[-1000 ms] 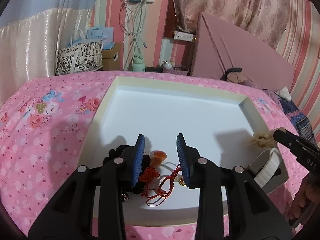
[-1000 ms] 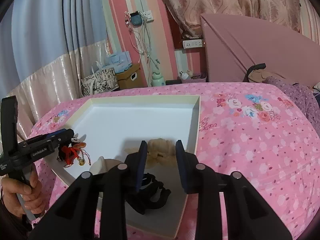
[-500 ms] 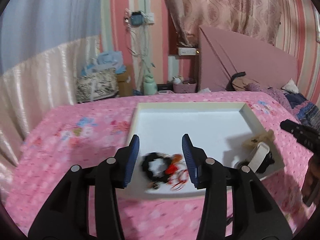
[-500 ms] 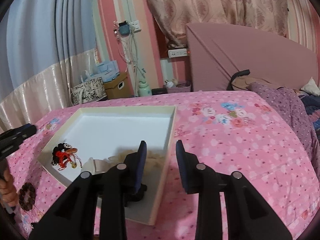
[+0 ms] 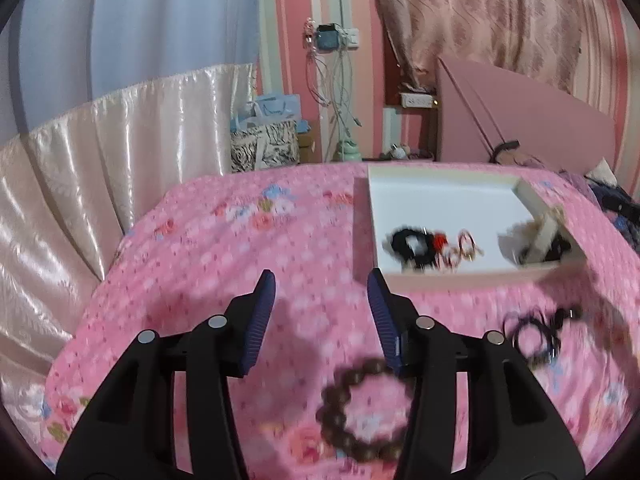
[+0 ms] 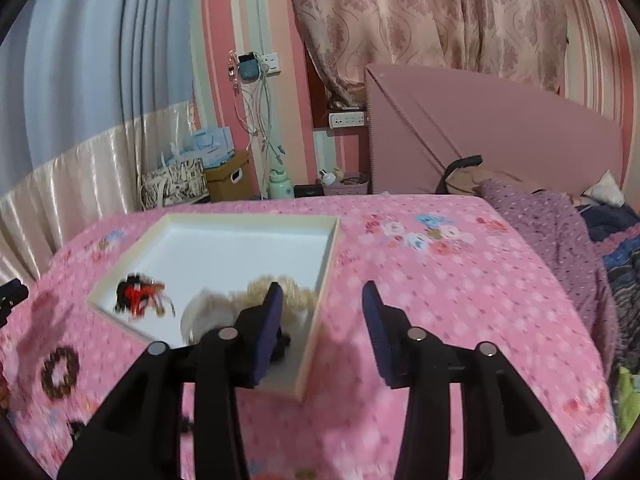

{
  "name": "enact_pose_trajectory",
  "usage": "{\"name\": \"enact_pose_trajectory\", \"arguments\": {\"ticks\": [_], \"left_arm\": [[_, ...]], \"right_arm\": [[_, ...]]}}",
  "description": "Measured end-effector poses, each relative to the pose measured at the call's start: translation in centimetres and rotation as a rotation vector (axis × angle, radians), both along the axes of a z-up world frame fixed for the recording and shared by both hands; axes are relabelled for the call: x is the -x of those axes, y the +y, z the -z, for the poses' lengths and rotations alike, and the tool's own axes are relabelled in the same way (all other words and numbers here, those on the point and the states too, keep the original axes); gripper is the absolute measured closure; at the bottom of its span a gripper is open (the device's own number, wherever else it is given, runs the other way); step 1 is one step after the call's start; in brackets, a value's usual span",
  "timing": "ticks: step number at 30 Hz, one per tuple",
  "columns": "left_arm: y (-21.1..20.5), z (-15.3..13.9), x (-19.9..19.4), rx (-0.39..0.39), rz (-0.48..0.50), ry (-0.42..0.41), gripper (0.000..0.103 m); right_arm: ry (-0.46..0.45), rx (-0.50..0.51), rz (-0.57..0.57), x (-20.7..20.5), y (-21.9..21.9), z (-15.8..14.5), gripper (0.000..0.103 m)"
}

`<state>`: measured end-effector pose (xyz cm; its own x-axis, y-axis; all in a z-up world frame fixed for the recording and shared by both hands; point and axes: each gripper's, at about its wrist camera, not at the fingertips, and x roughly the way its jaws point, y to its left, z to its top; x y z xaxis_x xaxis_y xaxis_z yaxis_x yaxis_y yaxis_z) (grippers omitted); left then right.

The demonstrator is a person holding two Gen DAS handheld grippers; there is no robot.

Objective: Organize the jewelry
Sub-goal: 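Withdraw both tools from the tray toward the remaining jewelry, then grasp the dark wooden bead bracelet with the left tool while the right tool grasps the black leather cord bracelet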

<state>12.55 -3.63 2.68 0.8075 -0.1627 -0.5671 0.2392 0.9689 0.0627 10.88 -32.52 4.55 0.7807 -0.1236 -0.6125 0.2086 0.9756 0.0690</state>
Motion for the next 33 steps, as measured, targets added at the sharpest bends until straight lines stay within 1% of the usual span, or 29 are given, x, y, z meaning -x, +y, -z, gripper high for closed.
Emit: {"name": "enact_pose_trajectory", "arguments": {"ticks": [2, 4, 7, 9, 11, 14, 16, 19, 21, 23, 25, 29, 33], "left_arm": [[-0.2, 0.7, 1.0, 0.0, 0.0, 0.007, 0.055], [-0.9, 1.6, 2.3, 0.017, 0.031, 0.031, 0.054], [-2.9, 2.3, 4.3, -0.005, 0.071, 0.038, 0.054], [-3.7, 2.5, 5.7, -0.002, 0.099, 0.035, 0.053], [-3.9, 2.7, 6.8, 0.012, 0.097, 0.036, 0.051], [-4.1, 3.3, 7.7, 0.043, 0.092, 0.069, 0.051], [-4.3, 3.8, 8.5, 0.043, 0.091, 0.073, 0.051], [-3.7, 3.7, 9.0, 0.025, 0.079, 0.047, 0.051], [-2.4, 3.4, 8.5, 0.024, 0.051, 0.034, 0.051], [-1.3, 3.4, 7.2, 0.03, 0.036, 0.049, 0.05], [0.0, 3.6, 5.5, 0.011, 0.004, 0.06, 0.05], [1.4, 4.5, 2.8, -0.002, -0.015, 0.112, 0.051], [1.5, 5.7, 1.3, -0.012, -0.006, 0.166, 0.051]], "right_arm": [[0.015, 0.001, 0.006, 1.6, 0.2, 0.3, 0.058], [0.03, -0.014, 0.011, 3.4, 0.4, 0.9, 0.058], [0.062, -0.022, 0.008, 5.6, 1.5, 1.9, 0.058], [0.07, -0.028, 0.0, 6.8, 2.5, 2.5, 0.057], [0.072, -0.034, -0.019, 7.7, 3.8, 2.9, 0.056], [0.087, -0.056, -0.03, 8.6, 5.3, 3.6, 0.056], [0.096, -0.07, -0.04, 9.1, 6.6, 4.0, 0.056], [0.096, -0.081, -0.08, 9.6, 9.3, 4.1, 0.056], [0.098, -0.071, -0.112, 9.5, 11.4, 4.2, 0.056], [0.106, -0.068, -0.133, 9.1, 12.7, 4.4, 0.056], [0.116, -0.074, -0.142, 8.3, 13.6, 4.6, 0.056], [0.144, -0.082, -0.156, 6.4, 15.5, 5.0, 0.056], [0.182, -0.079, -0.139, 4.4, 16.4, 6.1, 0.056]]}}
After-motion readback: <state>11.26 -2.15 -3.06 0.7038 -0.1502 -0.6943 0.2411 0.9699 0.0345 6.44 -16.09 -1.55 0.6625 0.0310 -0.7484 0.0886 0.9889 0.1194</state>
